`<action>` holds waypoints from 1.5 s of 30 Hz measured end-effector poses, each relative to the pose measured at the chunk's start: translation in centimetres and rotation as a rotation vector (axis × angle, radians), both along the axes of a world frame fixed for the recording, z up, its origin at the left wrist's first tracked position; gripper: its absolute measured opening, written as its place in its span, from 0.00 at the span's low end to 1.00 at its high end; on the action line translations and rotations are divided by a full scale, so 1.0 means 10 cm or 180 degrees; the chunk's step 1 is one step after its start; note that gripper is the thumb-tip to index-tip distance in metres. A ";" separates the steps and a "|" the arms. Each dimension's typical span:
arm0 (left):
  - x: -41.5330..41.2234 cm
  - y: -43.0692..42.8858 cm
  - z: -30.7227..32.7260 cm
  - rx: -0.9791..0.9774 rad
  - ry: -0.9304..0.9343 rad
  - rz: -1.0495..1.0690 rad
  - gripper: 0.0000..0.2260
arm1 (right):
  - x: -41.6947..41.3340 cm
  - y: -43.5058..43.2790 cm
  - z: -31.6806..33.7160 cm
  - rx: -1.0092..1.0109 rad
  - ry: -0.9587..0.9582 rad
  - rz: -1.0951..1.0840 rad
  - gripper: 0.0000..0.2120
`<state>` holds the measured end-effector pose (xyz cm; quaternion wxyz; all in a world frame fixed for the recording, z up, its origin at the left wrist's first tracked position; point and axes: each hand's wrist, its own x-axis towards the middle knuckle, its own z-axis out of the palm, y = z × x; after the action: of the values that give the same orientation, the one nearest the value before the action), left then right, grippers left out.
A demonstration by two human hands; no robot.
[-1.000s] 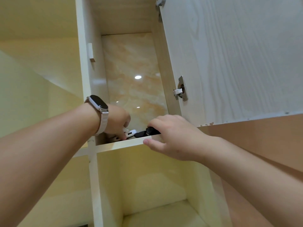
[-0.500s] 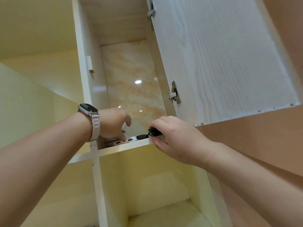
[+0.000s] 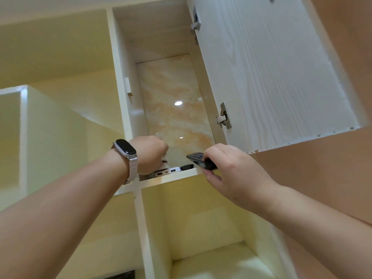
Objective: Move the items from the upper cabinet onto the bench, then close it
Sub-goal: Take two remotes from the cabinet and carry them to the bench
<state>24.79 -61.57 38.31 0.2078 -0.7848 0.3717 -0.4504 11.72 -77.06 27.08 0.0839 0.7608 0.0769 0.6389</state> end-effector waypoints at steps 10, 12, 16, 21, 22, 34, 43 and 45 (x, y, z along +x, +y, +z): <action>-0.05 0.29 -0.28 -0.1128 -0.0262 -0.1842 0.17 | -0.11 0.07 -0.19 0.0441 -0.0057 0.0182 0.07; -0.11 0.40 -0.36 -0.1423 -0.0210 -0.2118 0.18 | -0.12 0.10 -0.25 0.0740 0.0008 0.0182 0.11; -0.21 0.56 -0.57 -0.2031 0.0062 -0.2365 0.16 | -0.11 0.15 -0.35 0.0972 0.0014 0.0090 0.11; -0.18 0.68 -0.86 -0.2123 0.0343 -0.2426 0.21 | -0.15 0.20 -0.47 0.1253 0.0032 -0.0040 0.09; -0.18 0.69 -0.91 -0.2118 0.0346 -0.2370 0.21 | -0.15 0.20 -0.49 0.1364 0.0085 -0.0112 0.08; -0.40 0.79 -1.46 -0.3051 0.1430 -0.2227 0.14 | -0.20 0.53 -0.94 0.3306 0.0731 0.1428 0.03; -0.57 0.73 -2.33 -0.3888 0.2946 -0.2979 0.12 | -0.34 0.80 -1.44 0.3835 0.0748 0.1648 0.04; -0.55 0.73 -2.53 -0.4032 0.3386 -0.3062 0.11 | -0.36 0.89 -1.58 0.3966 0.0750 0.1657 0.04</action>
<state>19.32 -54.26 13.03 -0.6588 -0.6165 0.3873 -0.1894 8.12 -68.20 11.30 -0.5347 0.6883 -0.1161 0.4763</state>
